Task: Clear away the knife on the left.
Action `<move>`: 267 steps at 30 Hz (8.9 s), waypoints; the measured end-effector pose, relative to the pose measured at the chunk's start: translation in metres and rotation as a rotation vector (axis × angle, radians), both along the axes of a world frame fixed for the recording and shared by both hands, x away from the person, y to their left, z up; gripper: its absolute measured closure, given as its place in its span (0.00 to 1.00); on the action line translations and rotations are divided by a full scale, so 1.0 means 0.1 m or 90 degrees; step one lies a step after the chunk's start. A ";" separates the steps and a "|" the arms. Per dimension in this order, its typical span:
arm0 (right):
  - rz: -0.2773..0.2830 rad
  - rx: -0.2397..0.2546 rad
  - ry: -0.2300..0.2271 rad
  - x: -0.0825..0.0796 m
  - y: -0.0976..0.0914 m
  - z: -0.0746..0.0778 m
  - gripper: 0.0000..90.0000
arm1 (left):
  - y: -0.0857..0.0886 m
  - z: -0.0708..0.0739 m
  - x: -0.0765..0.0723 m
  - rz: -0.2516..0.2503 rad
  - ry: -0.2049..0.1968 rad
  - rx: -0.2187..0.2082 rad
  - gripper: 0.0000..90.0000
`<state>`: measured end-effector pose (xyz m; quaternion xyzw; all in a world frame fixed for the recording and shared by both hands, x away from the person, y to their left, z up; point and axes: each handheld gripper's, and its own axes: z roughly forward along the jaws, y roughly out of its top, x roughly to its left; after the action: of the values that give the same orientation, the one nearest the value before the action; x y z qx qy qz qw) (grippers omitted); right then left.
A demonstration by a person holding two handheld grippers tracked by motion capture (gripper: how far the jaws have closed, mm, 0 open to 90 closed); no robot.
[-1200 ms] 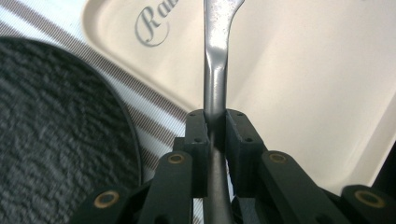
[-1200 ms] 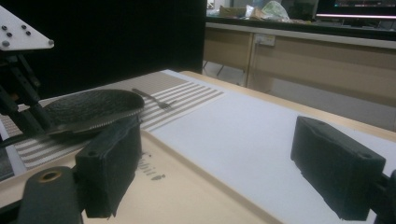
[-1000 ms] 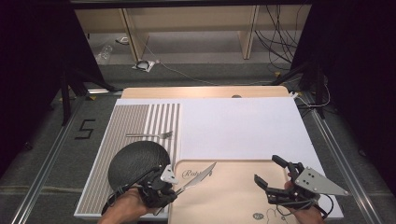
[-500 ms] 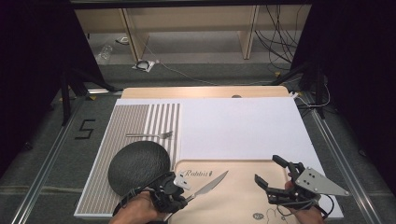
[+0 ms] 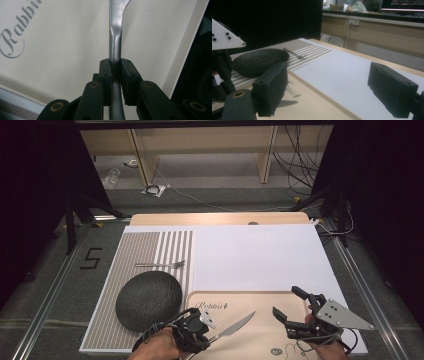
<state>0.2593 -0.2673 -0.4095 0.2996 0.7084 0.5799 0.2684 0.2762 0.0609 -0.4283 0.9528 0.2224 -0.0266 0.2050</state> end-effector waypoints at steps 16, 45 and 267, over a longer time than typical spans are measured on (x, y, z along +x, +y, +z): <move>0.003 0.001 0.000 -0.01 0.00 0.00 0.19 | -0.15 -0.18 -0.07 -0.018 0.038 0.028 0.88; 0.010 -0.002 0.002 -0.01 0.02 0.00 0.20 | -0.24 -0.18 -0.09 0.014 0.023 0.023 0.53; 0.003 0.005 0.000 0.00 -0.01 -0.01 0.20 | 1.25 0.38 0.69 0.313 -0.217 -0.107 0.22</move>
<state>0.2596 -0.2683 -0.4102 0.2993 0.7066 0.5835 0.2659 0.3451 0.1862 -0.3906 0.8409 0.4056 0.1655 0.3178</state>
